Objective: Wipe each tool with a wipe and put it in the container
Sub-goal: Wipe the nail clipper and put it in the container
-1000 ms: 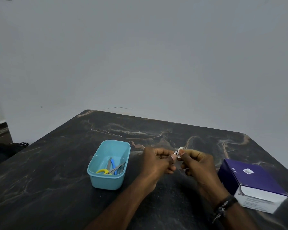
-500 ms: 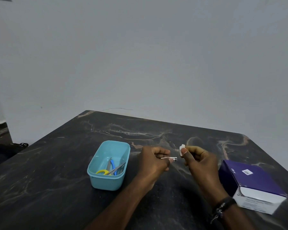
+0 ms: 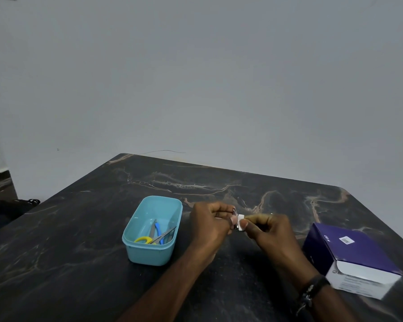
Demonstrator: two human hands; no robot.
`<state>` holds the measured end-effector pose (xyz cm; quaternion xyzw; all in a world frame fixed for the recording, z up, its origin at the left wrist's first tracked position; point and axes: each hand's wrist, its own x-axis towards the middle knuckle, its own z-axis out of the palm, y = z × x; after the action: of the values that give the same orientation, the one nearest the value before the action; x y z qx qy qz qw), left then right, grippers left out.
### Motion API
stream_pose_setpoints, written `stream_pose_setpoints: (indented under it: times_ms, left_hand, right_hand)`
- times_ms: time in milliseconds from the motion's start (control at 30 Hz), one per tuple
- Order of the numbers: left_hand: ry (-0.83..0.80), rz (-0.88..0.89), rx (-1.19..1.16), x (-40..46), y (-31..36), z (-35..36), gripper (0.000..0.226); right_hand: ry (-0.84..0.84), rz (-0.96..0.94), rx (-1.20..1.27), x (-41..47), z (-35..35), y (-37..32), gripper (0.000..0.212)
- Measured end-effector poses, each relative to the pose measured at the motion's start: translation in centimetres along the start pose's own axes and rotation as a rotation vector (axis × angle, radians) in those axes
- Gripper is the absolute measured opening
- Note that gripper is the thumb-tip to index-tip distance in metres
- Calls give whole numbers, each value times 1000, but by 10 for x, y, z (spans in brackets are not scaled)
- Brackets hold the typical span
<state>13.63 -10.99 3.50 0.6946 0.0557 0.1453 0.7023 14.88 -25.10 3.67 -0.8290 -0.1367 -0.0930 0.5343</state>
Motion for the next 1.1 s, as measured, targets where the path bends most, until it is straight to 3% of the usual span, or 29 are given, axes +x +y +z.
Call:
stream_pose_setpoints:
  times_ms: [233, 467, 767, 1100]
  left_hand:
    - [-3, 30, 50, -3, -1, 3, 10]
    - [42, 22, 39, 1, -1, 1, 13]
    - [-23, 164, 196, -6, -1, 5, 18]
    - [-136, 130, 129, -9, 1, 4, 20]
  right_hand:
    - [31, -44, -10, -1, 2, 1, 9]
    - [-71, 45, -40, -1, 0, 3, 10]
    - [44, -14, -4, -2, 2, -1, 14]
    - [59, 42, 37, -4, 3, -3, 13]
